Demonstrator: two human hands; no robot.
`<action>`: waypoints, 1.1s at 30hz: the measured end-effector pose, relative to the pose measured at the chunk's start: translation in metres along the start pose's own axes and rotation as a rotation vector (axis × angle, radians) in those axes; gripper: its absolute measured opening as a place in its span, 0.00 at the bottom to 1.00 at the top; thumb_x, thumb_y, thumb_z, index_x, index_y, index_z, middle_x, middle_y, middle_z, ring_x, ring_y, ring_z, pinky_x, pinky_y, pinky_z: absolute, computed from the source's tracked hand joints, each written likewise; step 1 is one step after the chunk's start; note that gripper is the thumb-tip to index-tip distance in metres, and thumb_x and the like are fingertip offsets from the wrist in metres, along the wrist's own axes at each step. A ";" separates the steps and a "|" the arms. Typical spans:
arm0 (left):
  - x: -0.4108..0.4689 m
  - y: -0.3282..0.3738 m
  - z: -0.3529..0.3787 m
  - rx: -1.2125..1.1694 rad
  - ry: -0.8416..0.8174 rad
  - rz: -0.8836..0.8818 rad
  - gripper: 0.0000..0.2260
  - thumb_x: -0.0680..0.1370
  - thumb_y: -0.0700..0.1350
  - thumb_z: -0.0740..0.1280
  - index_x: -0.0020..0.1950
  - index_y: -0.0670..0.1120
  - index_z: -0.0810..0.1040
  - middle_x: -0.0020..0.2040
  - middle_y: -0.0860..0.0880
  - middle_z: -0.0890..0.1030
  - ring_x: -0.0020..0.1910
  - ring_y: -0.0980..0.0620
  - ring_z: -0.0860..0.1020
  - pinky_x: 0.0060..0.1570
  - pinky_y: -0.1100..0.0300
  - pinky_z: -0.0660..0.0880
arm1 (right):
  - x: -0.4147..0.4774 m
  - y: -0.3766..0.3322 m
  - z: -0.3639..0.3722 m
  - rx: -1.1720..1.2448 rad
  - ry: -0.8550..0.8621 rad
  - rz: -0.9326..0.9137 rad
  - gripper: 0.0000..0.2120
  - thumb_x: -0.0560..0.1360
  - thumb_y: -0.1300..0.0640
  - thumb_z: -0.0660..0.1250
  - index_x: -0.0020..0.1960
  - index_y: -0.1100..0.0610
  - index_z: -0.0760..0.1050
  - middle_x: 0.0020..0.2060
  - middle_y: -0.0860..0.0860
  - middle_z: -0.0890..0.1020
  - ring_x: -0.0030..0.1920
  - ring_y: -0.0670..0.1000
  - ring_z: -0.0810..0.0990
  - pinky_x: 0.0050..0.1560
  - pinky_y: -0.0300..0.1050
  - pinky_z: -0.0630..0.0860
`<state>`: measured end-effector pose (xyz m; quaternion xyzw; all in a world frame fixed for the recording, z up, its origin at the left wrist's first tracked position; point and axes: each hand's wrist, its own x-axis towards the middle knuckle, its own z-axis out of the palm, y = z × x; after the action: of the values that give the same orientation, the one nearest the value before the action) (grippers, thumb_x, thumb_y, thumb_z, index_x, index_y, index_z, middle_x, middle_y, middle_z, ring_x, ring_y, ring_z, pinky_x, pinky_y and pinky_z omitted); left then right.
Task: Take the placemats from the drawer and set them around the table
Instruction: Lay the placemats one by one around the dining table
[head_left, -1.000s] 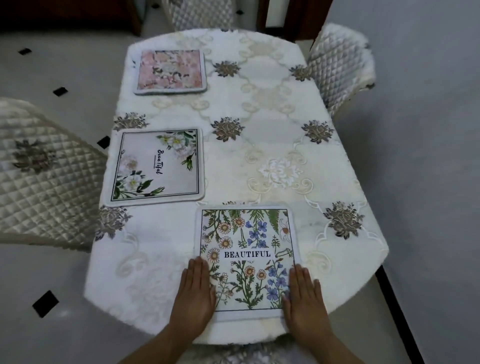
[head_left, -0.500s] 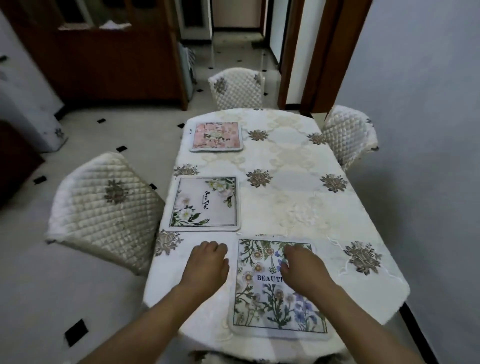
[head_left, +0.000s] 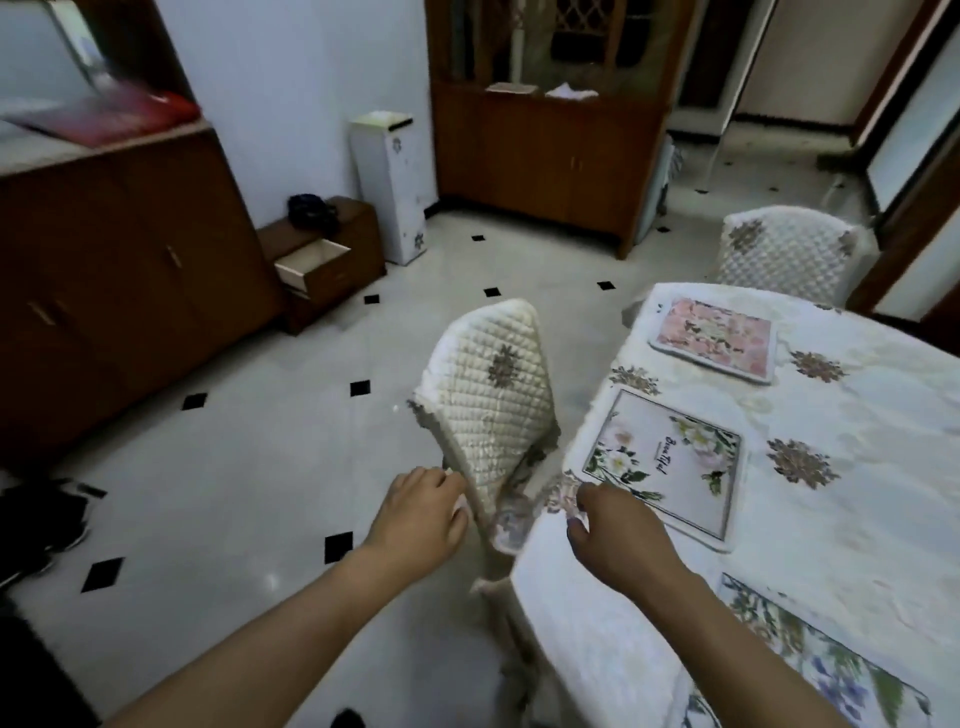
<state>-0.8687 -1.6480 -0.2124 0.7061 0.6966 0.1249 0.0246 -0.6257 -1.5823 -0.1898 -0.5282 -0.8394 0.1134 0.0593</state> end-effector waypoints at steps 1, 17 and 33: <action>0.003 -0.025 -0.004 0.006 -0.007 -0.023 0.11 0.75 0.52 0.62 0.53 0.48 0.76 0.47 0.48 0.78 0.48 0.46 0.75 0.49 0.52 0.70 | 0.023 -0.021 0.003 -0.015 -0.002 -0.029 0.09 0.74 0.49 0.61 0.47 0.55 0.72 0.43 0.53 0.78 0.45 0.58 0.79 0.38 0.47 0.71; 0.162 -0.358 -0.073 0.123 -0.114 -0.096 0.12 0.78 0.53 0.59 0.55 0.47 0.74 0.49 0.47 0.78 0.52 0.46 0.74 0.55 0.52 0.66 | 0.321 -0.270 0.051 -0.076 0.021 -0.092 0.09 0.74 0.50 0.61 0.49 0.54 0.73 0.43 0.53 0.79 0.42 0.56 0.78 0.36 0.46 0.66; 0.411 -0.528 -0.078 0.162 -0.171 -0.276 0.14 0.78 0.54 0.58 0.57 0.47 0.74 0.50 0.48 0.78 0.52 0.47 0.75 0.55 0.53 0.68 | 0.656 -0.302 0.079 -0.187 -0.004 -0.189 0.10 0.73 0.49 0.63 0.40 0.55 0.69 0.38 0.53 0.78 0.41 0.57 0.78 0.39 0.48 0.63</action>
<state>-1.4022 -1.2373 -0.1883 0.6113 0.7902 0.0035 0.0437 -1.1918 -1.1276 -0.2029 -0.4500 -0.8924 0.0295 0.0186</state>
